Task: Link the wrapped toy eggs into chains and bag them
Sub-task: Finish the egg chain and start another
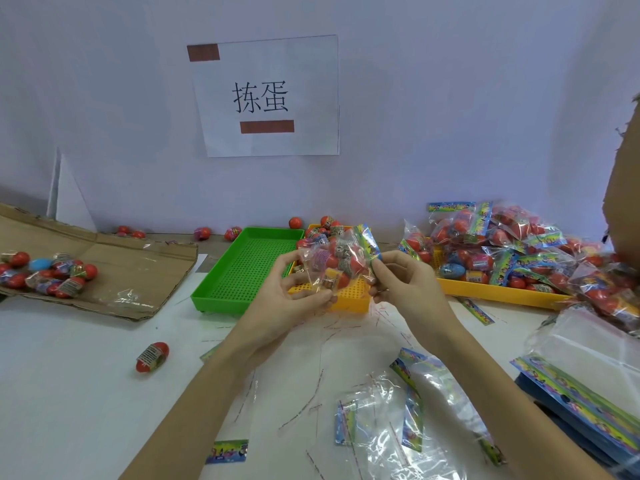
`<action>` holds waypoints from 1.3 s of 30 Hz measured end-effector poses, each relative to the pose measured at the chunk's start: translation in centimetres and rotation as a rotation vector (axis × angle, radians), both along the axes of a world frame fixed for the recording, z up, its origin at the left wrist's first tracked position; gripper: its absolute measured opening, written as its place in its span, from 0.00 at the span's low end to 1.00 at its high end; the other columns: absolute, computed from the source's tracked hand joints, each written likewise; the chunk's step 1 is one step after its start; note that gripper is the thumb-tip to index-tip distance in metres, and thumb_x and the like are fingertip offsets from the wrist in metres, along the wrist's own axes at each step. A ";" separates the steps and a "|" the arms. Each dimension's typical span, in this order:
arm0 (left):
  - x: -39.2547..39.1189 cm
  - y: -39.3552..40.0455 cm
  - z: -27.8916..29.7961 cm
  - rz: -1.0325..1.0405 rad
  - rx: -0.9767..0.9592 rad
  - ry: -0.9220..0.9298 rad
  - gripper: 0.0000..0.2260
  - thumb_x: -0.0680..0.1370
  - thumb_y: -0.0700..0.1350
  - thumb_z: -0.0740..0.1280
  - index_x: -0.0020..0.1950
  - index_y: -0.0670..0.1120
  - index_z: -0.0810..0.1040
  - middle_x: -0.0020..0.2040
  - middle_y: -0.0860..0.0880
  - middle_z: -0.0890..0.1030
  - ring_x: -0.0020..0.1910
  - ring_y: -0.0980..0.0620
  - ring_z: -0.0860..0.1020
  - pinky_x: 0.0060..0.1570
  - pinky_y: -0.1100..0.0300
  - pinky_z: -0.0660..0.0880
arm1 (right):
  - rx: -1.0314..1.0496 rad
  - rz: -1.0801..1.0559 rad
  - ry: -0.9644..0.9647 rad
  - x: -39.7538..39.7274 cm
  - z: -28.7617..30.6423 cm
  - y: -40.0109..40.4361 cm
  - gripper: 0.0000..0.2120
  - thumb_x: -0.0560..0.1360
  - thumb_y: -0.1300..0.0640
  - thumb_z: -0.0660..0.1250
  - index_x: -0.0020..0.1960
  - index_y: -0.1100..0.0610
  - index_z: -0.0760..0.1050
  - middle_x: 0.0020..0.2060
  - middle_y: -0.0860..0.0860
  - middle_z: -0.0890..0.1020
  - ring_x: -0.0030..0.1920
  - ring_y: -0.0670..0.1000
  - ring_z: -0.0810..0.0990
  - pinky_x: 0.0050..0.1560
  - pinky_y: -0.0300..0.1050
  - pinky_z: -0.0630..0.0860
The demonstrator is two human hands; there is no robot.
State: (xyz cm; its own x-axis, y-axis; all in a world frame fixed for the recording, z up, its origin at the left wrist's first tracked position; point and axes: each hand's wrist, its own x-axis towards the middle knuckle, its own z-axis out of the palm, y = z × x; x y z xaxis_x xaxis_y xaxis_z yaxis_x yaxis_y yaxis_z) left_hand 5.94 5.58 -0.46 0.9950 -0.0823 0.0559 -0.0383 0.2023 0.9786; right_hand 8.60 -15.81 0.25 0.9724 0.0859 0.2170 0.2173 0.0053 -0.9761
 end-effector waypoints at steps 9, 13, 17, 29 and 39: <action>0.1 0.2 0.0 0.017 0.103 -0.045 0.38 0.64 0.35 0.80 0.69 0.58 0.73 0.57 0.41 0.83 0.49 0.41 0.83 0.57 0.42 0.83 | -0.180 -0.068 -0.177 0.3 -0.3 -0.1 0.03 0.82 0.60 0.68 0.52 0.58 0.80 0.34 0.54 0.83 0.32 0.47 0.79 0.35 0.40 0.78; 0.0 -0.1 -0.3 0.004 0.056 -0.056 0.37 0.67 0.38 0.83 0.70 0.58 0.73 0.61 0.38 0.82 0.54 0.37 0.85 0.60 0.40 0.82 | -0.167 -0.053 -0.166 0.5 -0.5 -0.3 0.04 0.82 0.61 0.66 0.53 0.60 0.80 0.35 0.55 0.82 0.33 0.48 0.79 0.36 0.41 0.78; 0.1 -0.3 -0.5 0.039 0.066 -0.089 0.37 0.66 0.36 0.83 0.70 0.56 0.73 0.58 0.39 0.81 0.50 0.37 0.85 0.56 0.42 0.83 | -0.171 -0.043 -0.176 0.6 -0.3 -0.6 0.04 0.82 0.60 0.67 0.53 0.59 0.80 0.35 0.52 0.83 0.33 0.48 0.79 0.36 0.41 0.78; 0.3 -0.4 -0.6 0.289 0.159 -0.116 0.05 0.80 0.43 0.73 0.51 0.42 0.86 0.45 0.44 0.88 0.41 0.50 0.84 0.40 0.59 0.82 | -0.060 0.141 0.022 0.1 -0.2 -0.2 0.13 0.84 0.58 0.61 0.43 0.59 0.79 0.39 0.53 0.81 0.43 0.52 0.80 0.45 0.47 0.78; 0.1 -0.8 -0.6 0.331 0.287 -0.187 0.09 0.78 0.51 0.74 0.48 0.46 0.86 0.43 0.48 0.88 0.43 0.50 0.87 0.46 0.54 0.85 | -0.411 -0.043 -0.357 -0.2 -0.9 0.8 0.20 0.77 0.36 0.65 0.44 0.50 0.85 0.30 0.47 0.81 0.33 0.48 0.78 0.34 0.48 0.74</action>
